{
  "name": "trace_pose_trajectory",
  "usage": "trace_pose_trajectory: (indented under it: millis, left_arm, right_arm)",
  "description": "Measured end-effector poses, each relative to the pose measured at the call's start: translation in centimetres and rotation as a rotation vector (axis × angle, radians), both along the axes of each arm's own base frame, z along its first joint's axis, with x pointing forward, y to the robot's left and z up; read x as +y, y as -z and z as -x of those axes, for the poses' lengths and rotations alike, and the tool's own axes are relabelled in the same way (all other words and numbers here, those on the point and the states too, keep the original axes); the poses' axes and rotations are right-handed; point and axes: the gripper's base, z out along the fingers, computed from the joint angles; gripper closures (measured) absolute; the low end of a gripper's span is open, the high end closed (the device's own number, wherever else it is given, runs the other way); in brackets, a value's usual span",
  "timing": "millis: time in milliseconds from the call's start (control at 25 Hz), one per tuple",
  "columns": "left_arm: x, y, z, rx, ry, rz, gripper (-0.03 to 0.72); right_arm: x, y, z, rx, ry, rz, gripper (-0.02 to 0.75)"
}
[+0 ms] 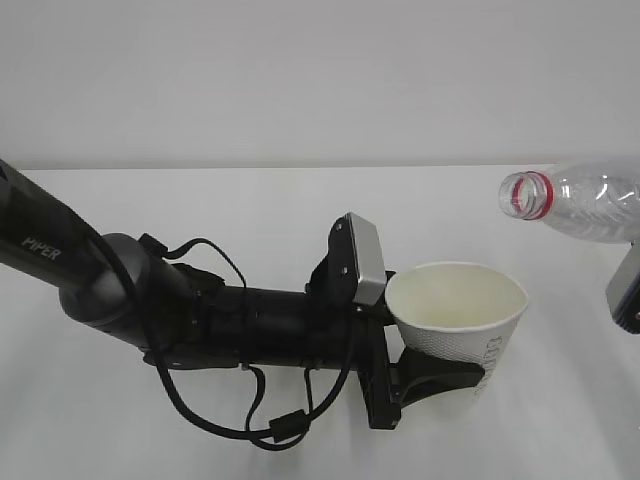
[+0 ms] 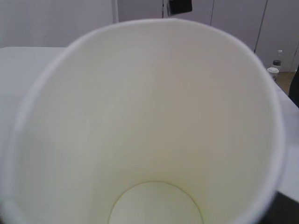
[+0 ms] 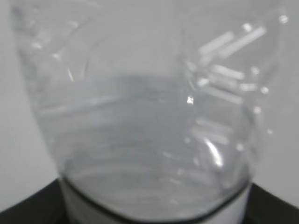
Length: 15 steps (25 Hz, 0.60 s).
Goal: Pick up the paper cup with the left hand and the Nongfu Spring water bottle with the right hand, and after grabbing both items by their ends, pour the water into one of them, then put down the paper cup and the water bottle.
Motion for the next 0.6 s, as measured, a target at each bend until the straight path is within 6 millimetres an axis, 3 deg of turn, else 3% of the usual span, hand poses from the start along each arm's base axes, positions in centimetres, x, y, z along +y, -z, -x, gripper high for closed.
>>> trace_pose_trajectory:
  millis: [600]
  left_arm:
    - [0.00,0.07,0.13,-0.005,0.015,-0.008,0.185]
  right_arm:
    - [0.10,0.00,0.01,-0.008,-0.019,0.072,0.298]
